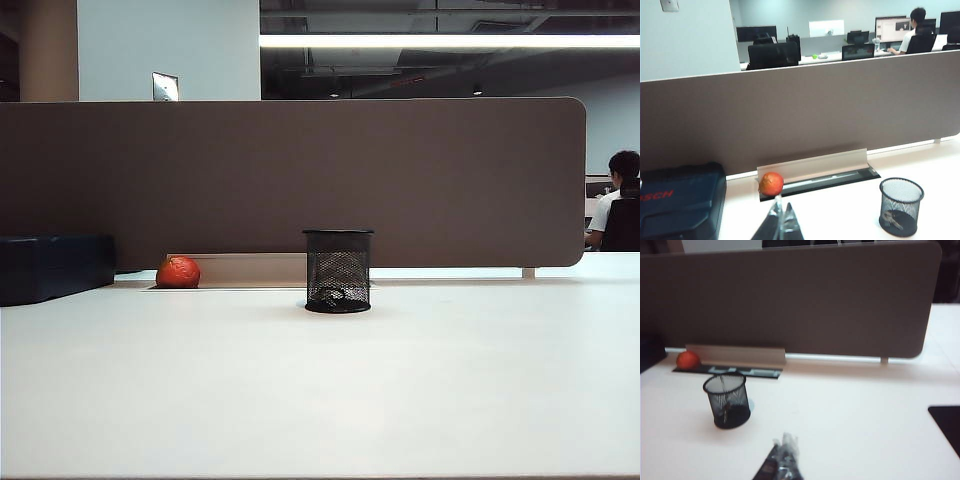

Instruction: Pick up a bunch of keys from the table, then put them into the black basket.

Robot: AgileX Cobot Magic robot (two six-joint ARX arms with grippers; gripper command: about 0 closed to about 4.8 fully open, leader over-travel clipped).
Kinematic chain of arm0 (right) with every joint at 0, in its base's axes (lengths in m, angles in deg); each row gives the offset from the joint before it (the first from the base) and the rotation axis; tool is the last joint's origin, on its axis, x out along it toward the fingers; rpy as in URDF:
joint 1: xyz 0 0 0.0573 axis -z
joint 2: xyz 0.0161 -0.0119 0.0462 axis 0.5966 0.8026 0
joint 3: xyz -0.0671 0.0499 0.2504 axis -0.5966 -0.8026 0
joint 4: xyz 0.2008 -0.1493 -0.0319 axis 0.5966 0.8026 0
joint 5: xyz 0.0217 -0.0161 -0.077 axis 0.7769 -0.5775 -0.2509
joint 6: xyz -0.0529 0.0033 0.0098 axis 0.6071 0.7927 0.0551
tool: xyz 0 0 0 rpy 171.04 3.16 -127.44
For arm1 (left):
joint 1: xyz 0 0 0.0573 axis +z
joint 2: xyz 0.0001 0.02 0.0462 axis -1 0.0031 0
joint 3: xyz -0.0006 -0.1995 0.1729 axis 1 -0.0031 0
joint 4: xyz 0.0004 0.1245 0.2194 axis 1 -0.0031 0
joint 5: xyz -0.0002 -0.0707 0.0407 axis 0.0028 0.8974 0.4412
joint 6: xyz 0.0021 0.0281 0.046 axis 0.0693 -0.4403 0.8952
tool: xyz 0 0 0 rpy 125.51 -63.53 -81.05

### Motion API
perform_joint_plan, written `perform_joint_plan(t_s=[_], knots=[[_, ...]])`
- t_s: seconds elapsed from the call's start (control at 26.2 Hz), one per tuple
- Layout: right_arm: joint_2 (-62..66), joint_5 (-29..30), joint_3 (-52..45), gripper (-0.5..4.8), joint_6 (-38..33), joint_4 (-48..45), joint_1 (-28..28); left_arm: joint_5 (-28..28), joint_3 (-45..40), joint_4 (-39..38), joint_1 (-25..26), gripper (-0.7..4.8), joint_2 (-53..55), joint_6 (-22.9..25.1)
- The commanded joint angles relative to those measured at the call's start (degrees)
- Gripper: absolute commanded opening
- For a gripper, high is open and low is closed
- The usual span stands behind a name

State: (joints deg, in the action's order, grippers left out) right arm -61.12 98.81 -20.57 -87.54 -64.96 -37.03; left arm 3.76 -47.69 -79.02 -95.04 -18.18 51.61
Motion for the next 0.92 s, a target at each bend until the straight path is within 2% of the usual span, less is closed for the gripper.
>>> perform_joint_plan(t_s=[0.04,0.31,0.46,0.61,0.92], knots=[[-1.3,-0.2,-2.8,-0.05,-0.3,-4.3,0.0,-0.2,-3.9,0.3,-0.1,-0.06,-3.7,-0.2],[-1.5,-1.2,-6.1,-0.05,-0.3,-7.0,0.0,-0.2,-11.8,0.7,-0.1,-0.06,-9.9,-0.2],[-1.8,-2.1,-7.1,-0.05,-0.3,-7.5,-0.1,-0.3,-22.0,9.0,-0.1,-0.06,-16.9,-1.5],[-3.1,-1.9,-9.4,-0.05,-0.3,-9.5,-0.1,-0.3,-27.4,10.0,-0.1,-0.06,-21.4,-2.8],[-7.9,-2.1,-16.0,-0.05,-1.6,-12.2,-0.1,-0.1,-32.5,12.1,-0.1,-0.06,-22.3,-2.8]])
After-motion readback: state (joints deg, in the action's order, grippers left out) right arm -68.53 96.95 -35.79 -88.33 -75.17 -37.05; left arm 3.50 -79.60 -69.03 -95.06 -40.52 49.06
